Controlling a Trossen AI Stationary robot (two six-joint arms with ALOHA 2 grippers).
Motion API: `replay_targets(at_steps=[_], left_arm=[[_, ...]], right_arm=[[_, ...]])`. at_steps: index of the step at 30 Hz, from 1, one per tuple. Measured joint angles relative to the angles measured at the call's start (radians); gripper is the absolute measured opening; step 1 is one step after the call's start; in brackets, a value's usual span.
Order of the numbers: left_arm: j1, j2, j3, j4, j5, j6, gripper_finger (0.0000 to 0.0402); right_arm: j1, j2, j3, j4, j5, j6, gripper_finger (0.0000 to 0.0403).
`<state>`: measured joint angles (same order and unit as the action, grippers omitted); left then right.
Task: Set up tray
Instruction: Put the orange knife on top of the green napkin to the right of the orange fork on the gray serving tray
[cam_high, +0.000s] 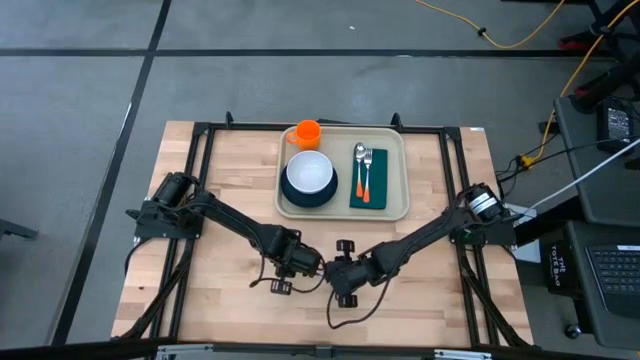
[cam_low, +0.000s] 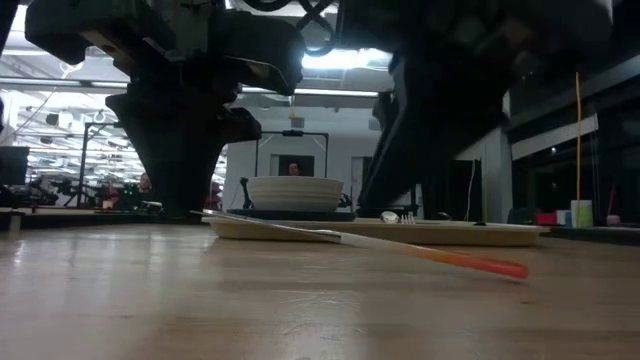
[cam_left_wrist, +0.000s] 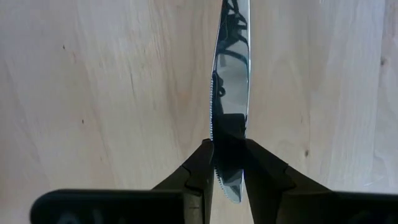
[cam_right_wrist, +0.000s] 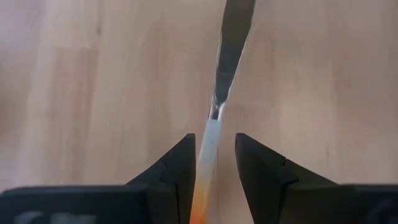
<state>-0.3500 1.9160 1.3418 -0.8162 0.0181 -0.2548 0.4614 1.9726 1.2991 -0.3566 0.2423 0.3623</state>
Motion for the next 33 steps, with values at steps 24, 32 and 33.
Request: replay_targets(at_steps=[24, 32, 33], left_arm=[[0.002, -0.012, 0.001, 0.004, -0.011, 0.003, 0.0058], [0.001, -0.027, 0.002, 0.007, -0.024, -0.012, 0.0058], [0.000, -0.027, 0.002, 0.008, -0.023, -0.012, 0.0058]], right_arm=[[0.000, 0.036, -0.001, 0.036, 0.001, 0.051, 0.0119], [0.000, 0.047, -0.001, 0.021, 0.037, 0.049, 0.0119], [0.000, 0.047, -0.001, 0.021, 0.037, 0.048, 0.0119]])
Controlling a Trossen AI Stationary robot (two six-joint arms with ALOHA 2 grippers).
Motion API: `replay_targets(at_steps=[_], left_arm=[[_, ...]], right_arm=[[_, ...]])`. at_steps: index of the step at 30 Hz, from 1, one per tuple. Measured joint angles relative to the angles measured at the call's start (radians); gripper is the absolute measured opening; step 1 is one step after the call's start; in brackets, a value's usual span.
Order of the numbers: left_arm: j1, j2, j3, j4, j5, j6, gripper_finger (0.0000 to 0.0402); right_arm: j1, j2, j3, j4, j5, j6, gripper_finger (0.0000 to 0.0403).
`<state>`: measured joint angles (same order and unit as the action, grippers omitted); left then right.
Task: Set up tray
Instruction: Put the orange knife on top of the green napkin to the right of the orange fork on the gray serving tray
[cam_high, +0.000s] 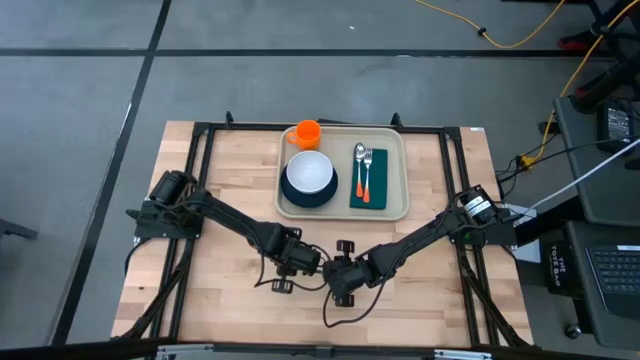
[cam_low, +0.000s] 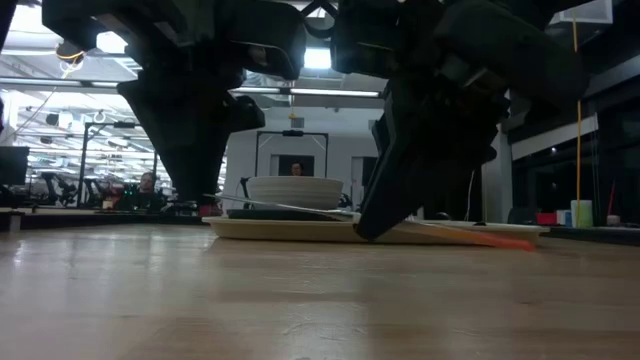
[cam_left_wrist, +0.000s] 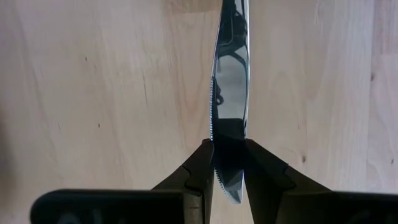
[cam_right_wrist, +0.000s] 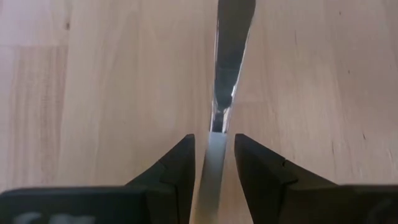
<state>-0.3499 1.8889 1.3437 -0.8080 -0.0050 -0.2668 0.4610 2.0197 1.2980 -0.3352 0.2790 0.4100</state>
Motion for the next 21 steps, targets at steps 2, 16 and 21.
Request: replay_targets(at_steps=[2, 16, 21], left_arm=[[-0.002, 0.000, 0.000, -0.001, 0.000, 0.000, 0.0058], [-0.001, 0.000, 0.000, -0.003, 0.001, 0.000, 0.0058], [-0.001, 0.000, 0.000, -0.005, 0.010, -0.008, 0.0058]], right_arm=[[0.000, 0.000, 0.000, -0.002, 0.000, -0.001, 0.0119], [0.000, 0.000, 0.000, -0.006, -0.002, -0.001, 0.0086], [-0.001, 0.000, 0.000, -0.012, 0.001, 0.007, 0.0042]])
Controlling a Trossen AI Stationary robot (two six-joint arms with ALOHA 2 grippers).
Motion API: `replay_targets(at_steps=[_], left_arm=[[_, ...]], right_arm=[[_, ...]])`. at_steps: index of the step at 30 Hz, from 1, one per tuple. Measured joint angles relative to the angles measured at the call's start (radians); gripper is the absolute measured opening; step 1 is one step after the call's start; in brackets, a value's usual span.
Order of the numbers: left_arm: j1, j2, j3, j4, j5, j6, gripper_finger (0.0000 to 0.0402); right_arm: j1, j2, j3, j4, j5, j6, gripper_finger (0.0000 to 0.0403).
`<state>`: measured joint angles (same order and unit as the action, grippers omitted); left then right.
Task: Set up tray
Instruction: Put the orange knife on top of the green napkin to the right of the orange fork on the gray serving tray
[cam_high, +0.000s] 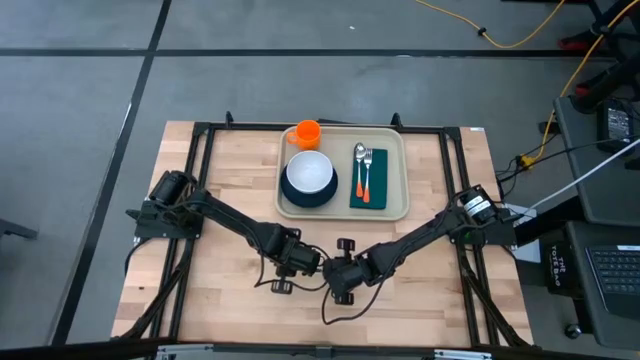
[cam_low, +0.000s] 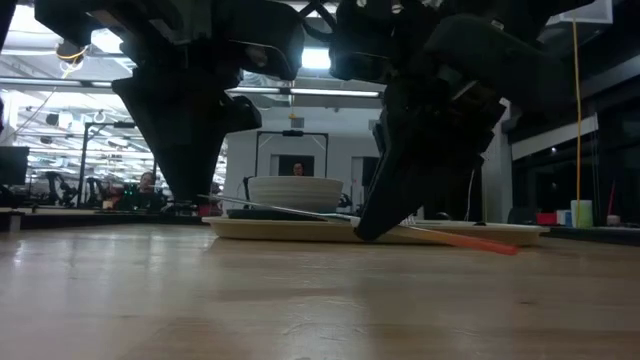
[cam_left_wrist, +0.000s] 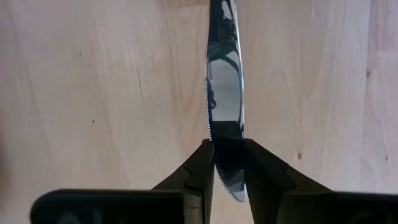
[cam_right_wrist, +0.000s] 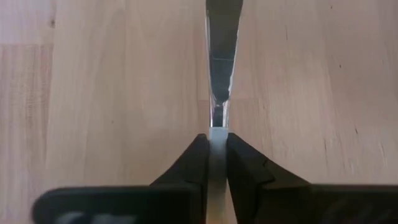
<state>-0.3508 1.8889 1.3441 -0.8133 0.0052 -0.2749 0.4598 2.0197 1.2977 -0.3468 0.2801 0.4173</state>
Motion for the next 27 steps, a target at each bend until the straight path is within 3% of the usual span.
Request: replay_targets(at_steps=[11, 27], left_arm=[[0.000, 0.000, 0.001, 0.003, 0.022, 0.007, 0.0065], [-0.002, 0.000, 0.001, 0.004, -0.005, 0.038, 0.0129]], right_arm=[[0.001, -0.001, 0.000, 0.006, -0.024, 0.012, 0.0041], [0.001, -0.001, 0.000, 0.006, -0.048, 0.048, 0.0041]])
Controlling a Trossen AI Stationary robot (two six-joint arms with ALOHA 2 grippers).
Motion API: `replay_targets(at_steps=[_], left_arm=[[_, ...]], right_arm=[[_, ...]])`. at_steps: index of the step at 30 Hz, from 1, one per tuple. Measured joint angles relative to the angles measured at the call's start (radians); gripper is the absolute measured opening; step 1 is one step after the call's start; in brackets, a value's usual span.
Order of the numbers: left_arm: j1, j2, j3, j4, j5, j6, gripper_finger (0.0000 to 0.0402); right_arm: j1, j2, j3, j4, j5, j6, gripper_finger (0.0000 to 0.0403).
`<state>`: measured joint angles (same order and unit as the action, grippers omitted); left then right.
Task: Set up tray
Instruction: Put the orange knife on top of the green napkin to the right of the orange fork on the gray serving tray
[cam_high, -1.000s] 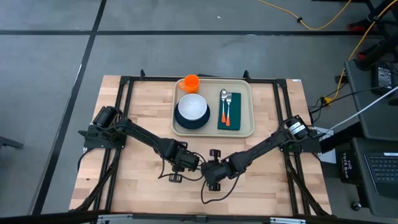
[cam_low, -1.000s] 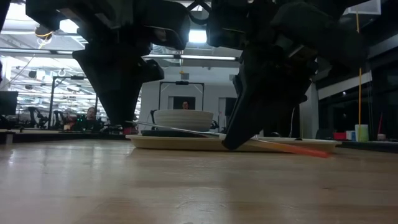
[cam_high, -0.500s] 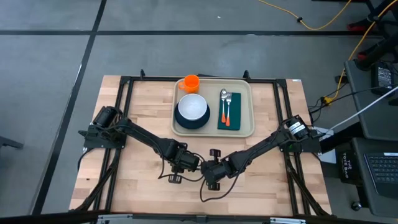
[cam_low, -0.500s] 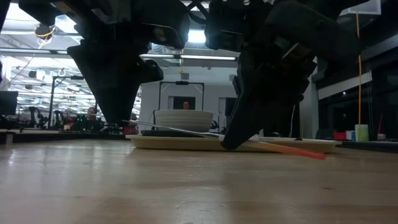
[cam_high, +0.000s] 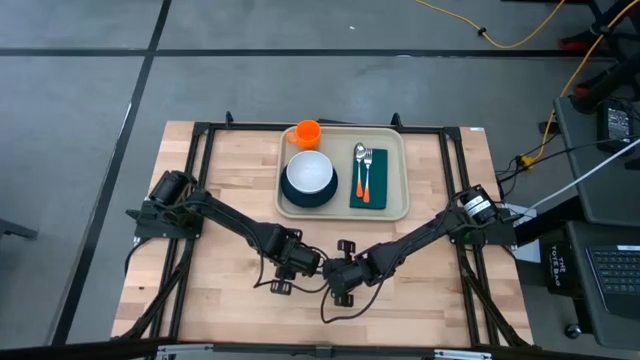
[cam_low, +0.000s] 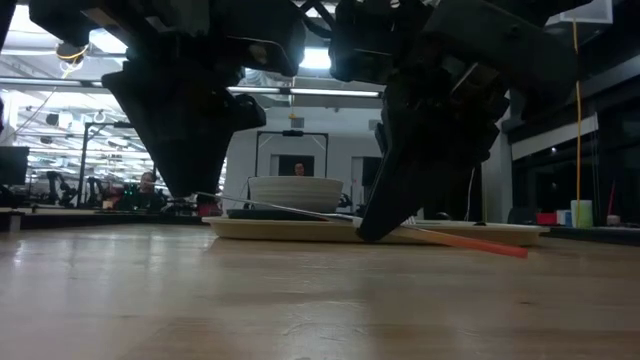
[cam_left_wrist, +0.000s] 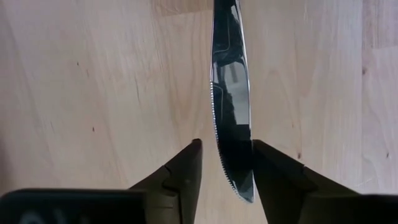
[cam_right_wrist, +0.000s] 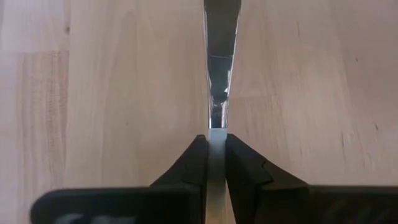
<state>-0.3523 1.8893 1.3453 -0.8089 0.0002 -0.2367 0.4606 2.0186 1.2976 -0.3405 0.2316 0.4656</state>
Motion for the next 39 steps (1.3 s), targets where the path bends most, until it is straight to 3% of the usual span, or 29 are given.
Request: replay_targets(at_steps=[15, 18, 23, 26, 33, 39], left_arm=[[-0.028, -0.060, 0.036, -0.070, 0.015, 0.042, 0.0144], [-0.043, -0.077, 0.036, -0.112, -0.005, 0.077, 0.0133], [-0.079, -0.141, 0.031, -0.127, -0.125, 0.134, 0.0090], [-0.086, -0.208, -0.037, -0.053, -0.136, 0.169, 0.0059], [-0.065, -0.431, -0.335, 0.302, -0.093, 0.183, 0.0007], [-0.056, -0.595, -0.528, 0.511, -0.158, 0.167, 0.0005]], right_arm=[[0.001, -0.001, 0.000, -0.002, -0.023, -0.002, 0.0040], [0.001, -0.012, 0.000, -0.023, -0.023, 0.000, 0.0040], [0.001, -0.061, 0.000, -0.072, -0.016, 0.025, 0.0040], [0.008, -0.109, 0.000, -0.110, 0.036, 0.025, 0.0040], [0.023, -0.187, -0.018, -0.189, 0.139, 0.062, 0.0040], [0.021, -0.225, -0.097, -0.173, 0.170, 0.113, 0.0040]])
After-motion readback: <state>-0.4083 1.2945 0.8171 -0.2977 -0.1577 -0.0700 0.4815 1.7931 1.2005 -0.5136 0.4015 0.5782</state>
